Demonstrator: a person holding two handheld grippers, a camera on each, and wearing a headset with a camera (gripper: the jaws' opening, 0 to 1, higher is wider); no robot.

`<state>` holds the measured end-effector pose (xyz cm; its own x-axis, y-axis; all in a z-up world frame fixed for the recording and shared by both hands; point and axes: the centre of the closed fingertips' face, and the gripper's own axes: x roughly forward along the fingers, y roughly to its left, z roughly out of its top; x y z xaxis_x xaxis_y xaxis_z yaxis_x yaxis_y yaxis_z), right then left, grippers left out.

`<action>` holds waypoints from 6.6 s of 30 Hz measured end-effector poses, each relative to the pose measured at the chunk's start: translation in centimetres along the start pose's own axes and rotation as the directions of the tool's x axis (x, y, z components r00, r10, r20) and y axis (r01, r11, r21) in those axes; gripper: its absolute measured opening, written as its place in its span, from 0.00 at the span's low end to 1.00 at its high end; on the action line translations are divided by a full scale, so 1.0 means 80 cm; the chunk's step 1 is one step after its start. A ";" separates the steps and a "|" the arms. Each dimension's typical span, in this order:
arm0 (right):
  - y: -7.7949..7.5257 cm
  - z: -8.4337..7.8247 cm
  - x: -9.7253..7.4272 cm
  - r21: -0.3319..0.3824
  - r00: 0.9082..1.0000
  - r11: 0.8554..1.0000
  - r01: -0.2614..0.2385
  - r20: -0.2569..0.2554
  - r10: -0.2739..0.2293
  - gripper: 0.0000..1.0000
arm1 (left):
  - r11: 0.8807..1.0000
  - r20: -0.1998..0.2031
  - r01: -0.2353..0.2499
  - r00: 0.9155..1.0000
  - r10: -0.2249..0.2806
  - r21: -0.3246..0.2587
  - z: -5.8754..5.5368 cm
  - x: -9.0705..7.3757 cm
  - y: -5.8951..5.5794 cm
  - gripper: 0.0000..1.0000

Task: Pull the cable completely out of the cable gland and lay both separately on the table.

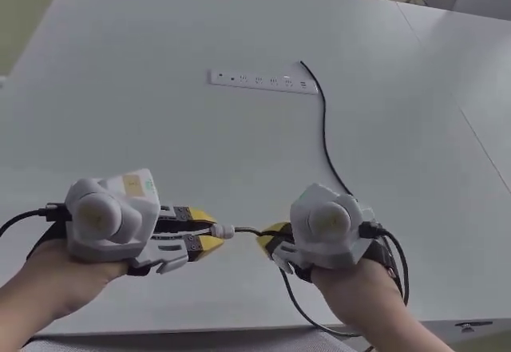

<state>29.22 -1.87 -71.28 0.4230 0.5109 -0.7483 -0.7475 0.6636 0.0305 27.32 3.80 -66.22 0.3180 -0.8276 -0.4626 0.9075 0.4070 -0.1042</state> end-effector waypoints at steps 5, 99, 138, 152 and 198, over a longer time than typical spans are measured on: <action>-0.006 -0.009 0.002 0.059 1.000 0.998 0.004 -0.007 -0.004 0.00 | 1.000 -0.002 0.000 1.000 0.000 -0.001 0.000 0.001 -0.001 0.15; 0.012 0.020 -0.006 -0.117 0.998 0.992 -0.053 0.029 0.057 0.00 | 0.999 -0.012 -0.025 1.000 0.025 -0.022 0.002 0.010 0.003 0.15; -0.012 0.001 -0.002 -0.028 0.999 0.999 -0.042 0.033 0.043 0.14 | 0.999 -0.022 -0.039 0.999 0.039 -0.016 -0.002 0.012 0.010 0.15; 0.041 0.050 -0.004 -0.451 0.992 0.888 -0.091 0.035 0.120 0.14 | 0.999 -0.028 -0.032 0.999 0.032 -0.014 -0.004 0.010 0.008 0.15; -0.004 0.042 0.021 -0.205 0.991 0.970 -0.133 0.006 0.137 0.00 | 0.994 -0.011 -0.104 0.995 0.103 -0.039 0.008 0.009 0.037 0.15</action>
<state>31.93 0.61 -70.34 0.3200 0.6003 -0.7330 -0.8861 0.4635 -0.0073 30.42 4.15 -66.34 0.4070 -0.7767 -0.4806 0.8582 0.5054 -0.0900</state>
